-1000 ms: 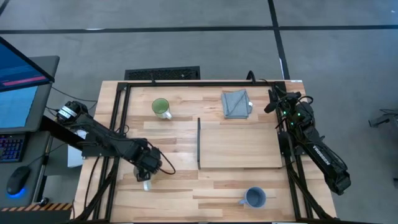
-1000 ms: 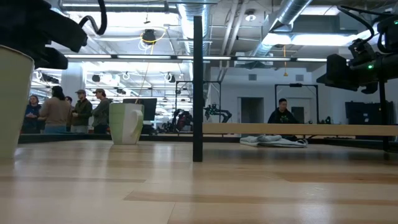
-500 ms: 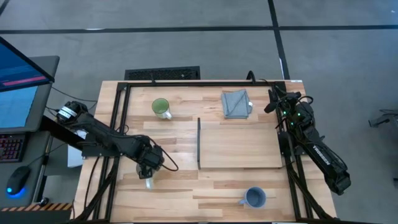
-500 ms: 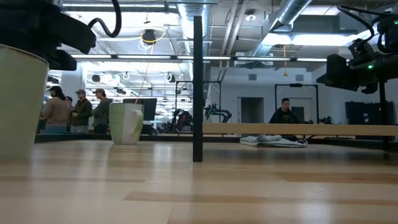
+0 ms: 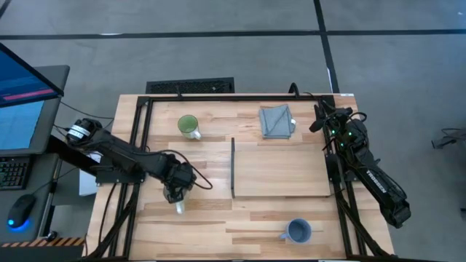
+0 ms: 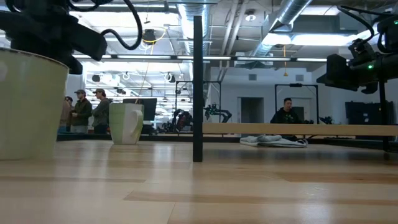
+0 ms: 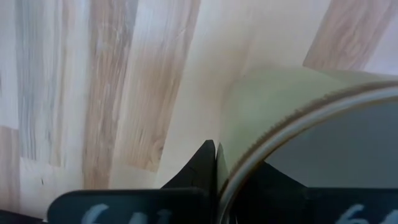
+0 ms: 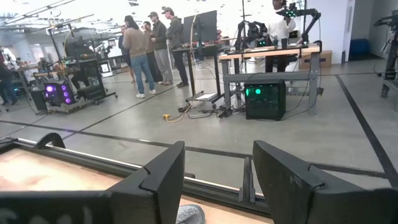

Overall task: Stack small to large cups/mugs on shelf
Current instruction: Put the light green mug on the shelf

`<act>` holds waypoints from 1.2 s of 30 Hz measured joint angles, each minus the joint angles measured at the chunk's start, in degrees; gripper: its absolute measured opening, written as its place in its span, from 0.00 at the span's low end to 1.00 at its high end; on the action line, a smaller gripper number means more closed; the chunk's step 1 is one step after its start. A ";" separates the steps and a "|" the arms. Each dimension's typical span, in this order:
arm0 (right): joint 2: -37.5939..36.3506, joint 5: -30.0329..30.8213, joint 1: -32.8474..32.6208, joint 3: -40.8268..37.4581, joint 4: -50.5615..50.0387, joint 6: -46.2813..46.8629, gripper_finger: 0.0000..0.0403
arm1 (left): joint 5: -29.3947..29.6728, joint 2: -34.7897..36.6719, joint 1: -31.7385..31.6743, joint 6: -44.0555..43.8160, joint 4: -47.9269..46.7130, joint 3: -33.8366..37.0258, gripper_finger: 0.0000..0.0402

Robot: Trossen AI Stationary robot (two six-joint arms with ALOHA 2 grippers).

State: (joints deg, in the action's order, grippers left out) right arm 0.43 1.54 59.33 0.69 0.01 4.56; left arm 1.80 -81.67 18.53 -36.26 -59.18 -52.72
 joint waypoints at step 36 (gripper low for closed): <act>-0.01 0.00 -0.01 0.00 0.00 0.02 0.53 | 10.84 2.91 -14.56 16.56 -8.73 -22.35 0.03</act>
State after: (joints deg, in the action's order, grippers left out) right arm 0.42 1.54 59.32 0.69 0.01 4.58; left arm 12.64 -78.76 3.98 -19.70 -67.91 -75.06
